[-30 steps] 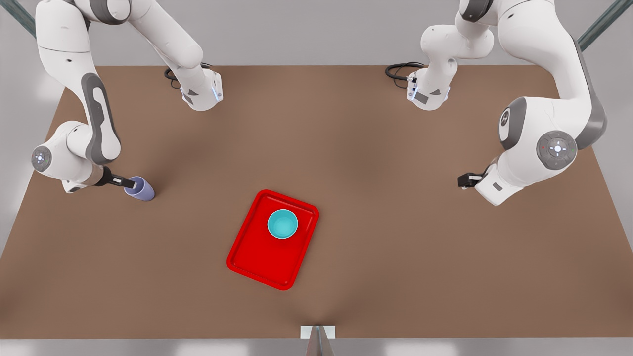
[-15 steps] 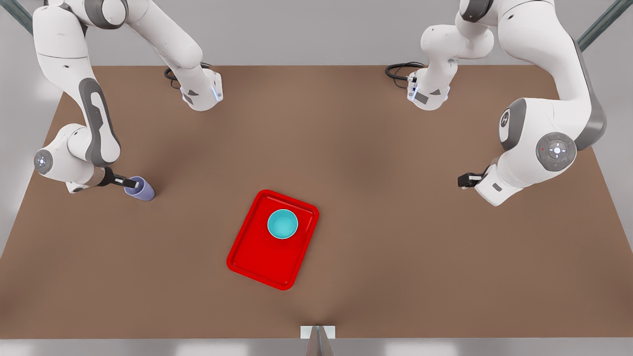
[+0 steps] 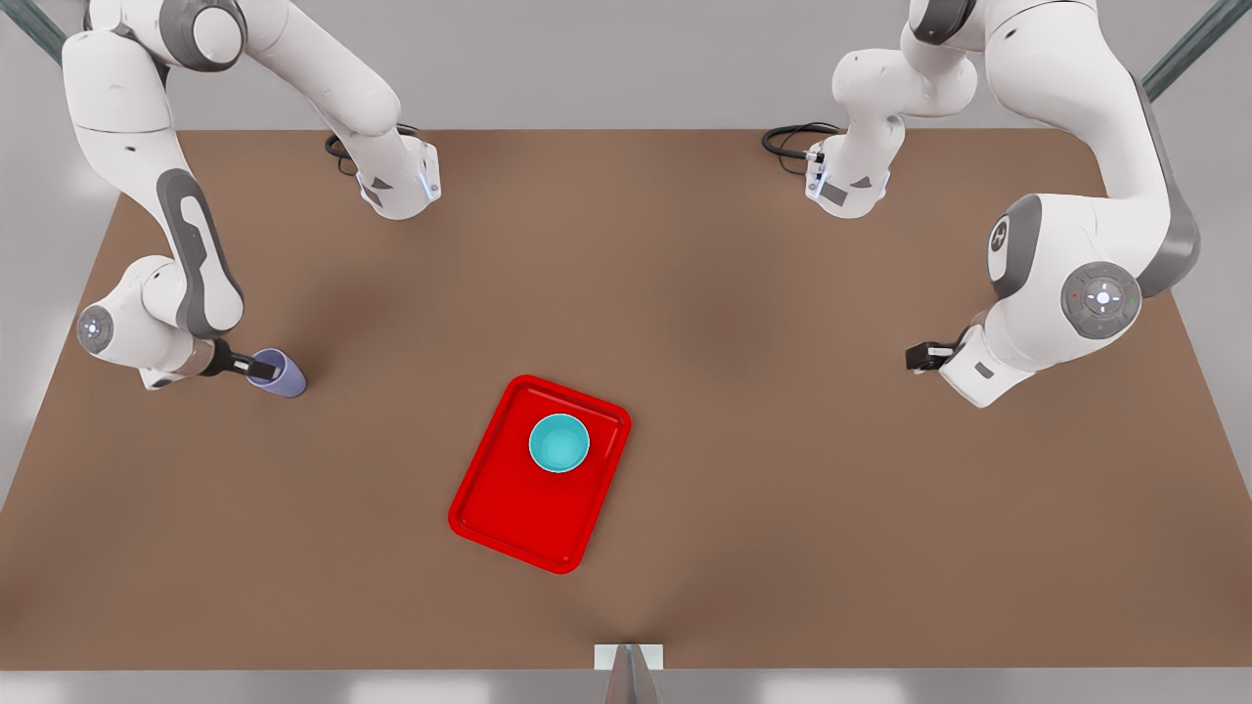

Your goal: Place the bowl on the tray with the left arm and the cup on the tray with the right arm

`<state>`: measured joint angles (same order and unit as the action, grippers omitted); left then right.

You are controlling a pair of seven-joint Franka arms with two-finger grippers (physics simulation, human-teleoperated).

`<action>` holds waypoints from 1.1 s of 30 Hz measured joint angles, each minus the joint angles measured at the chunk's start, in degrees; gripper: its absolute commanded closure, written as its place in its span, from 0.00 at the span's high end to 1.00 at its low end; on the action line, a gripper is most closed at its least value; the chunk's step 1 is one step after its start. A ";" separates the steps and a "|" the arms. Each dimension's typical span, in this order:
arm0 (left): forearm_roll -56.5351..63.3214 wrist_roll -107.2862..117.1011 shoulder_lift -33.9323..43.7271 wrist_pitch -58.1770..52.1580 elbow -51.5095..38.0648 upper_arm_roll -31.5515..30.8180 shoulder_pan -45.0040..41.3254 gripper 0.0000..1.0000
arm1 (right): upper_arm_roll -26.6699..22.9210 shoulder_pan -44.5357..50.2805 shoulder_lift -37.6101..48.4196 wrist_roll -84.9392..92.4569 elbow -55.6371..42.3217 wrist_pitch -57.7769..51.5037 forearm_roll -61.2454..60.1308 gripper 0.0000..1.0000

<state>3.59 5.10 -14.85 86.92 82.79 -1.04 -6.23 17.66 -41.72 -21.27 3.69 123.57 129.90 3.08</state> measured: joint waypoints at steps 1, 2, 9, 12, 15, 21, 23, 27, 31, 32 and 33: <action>0.00 0.00 -0.01 0.00 0.00 -0.01 -0.01 1.00 | 0.00 -0.13 -0.01 0.00 0.00 0.00 0.00 0.92; 0.00 0.00 -0.01 0.00 0.00 0.00 0.02 1.00 | 0.00 -0.12 -0.08 0.00 0.00 -0.15 0.00 0.80; -0.01 0.00 -0.01 0.00 0.00 0.02 0.02 1.00 | 0.00 -0.03 -0.09 0.00 0.00 -0.53 -0.09 0.35; -0.01 0.00 -0.01 0.00 0.00 -0.01 0.00 1.00 | 0.00 0.06 -0.09 0.16 -0.08 -0.58 -0.08 0.21; -0.01 0.00 -0.01 0.00 0.00 0.07 -0.02 1.00 | 0.00 0.62 -0.09 0.01 -0.76 -1.58 -0.09 0.21; -0.01 0.00 -0.01 -0.17 0.00 -0.01 -0.01 1.00 | 0.00 0.86 0.00 0.09 -1.70 -3.62 -0.24 0.21; 0.00 0.00 -0.01 -0.18 0.00 -0.01 0.01 1.00 | 0.01 1.02 0.00 0.26 -2.63 -5.04 -0.42 0.21; -0.02 0.00 -0.01 -0.18 0.00 0.00 0.00 1.00 | 1.83 1.35 0.64 0.26 -5.56 -9.77 -0.59 0.21; -0.05 0.00 -0.01 -0.69 0.00 0.02 0.02 1.00 | 7.55 1.92 1.31 0.30 -17.85 -23.60 -0.49 0.21; -0.05 0.08 -0.01 -0.78 0.00 0.00 0.00 1.00 | 9.44 2.53 1.39 0.28 -20.68 -26.11 -0.39 0.21; -0.06 0.00 -0.01 -0.72 0.00 -0.01 -0.02 1.00 | 11.24 2.50 1.41 0.19 -22.52 -27.30 -0.37 0.21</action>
<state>3.53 5.10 -14.86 86.20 82.79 -1.05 -6.25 28.90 -39.22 -19.86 3.88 101.06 102.60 2.71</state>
